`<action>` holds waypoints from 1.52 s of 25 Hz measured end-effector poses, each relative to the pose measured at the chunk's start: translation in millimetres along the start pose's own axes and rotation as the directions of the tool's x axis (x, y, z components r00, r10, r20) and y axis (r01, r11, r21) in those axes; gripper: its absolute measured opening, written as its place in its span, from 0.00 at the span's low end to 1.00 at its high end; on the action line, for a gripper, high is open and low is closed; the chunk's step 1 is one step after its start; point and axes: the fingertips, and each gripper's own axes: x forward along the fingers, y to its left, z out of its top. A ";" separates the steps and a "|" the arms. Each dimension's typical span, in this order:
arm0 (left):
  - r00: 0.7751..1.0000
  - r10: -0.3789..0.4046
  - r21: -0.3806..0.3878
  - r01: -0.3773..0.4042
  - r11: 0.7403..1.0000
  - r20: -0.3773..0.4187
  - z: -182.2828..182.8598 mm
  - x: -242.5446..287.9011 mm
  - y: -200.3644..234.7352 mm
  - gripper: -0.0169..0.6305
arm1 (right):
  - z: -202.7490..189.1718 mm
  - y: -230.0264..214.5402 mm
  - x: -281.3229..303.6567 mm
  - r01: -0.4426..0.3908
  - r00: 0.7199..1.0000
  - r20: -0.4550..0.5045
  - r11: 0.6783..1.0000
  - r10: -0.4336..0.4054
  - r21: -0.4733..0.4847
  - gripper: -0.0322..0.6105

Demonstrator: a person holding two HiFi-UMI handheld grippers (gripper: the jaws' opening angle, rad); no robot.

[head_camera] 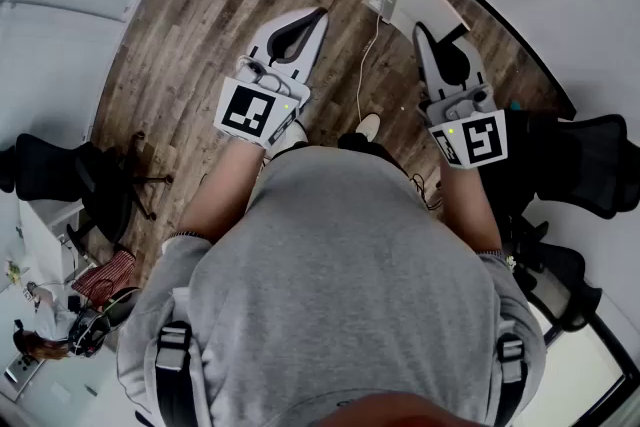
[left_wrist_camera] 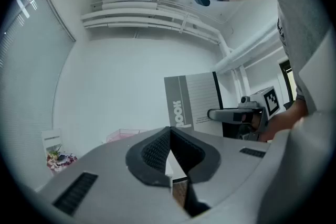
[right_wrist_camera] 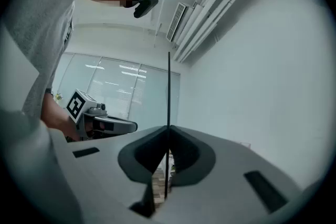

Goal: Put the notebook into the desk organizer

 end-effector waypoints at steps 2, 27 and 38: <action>1.000 0.022 0.012 -0.022 1.000 -0.011 -4.2 -6.1 3.6 0.05 | -1.7 0.3 0.1 0.013 1.000 -0.002 1.000 -0.013 -0.008 0.07; 0.999 0.042 0.042 -0.043 0.998 0.026 -8.7 11.7 -0.9 0.05 | -11.1 -32.0 -11.9 0.109 0.994 -0.015 0.992 -0.110 -0.056 0.07; 0.997 0.078 0.045 -0.078 0.996 -0.005 -20.4 50.3 -28.6 0.06 | -23.2 -68.1 -24.4 0.046 0.999 -0.010 0.998 -0.046 -0.032 0.07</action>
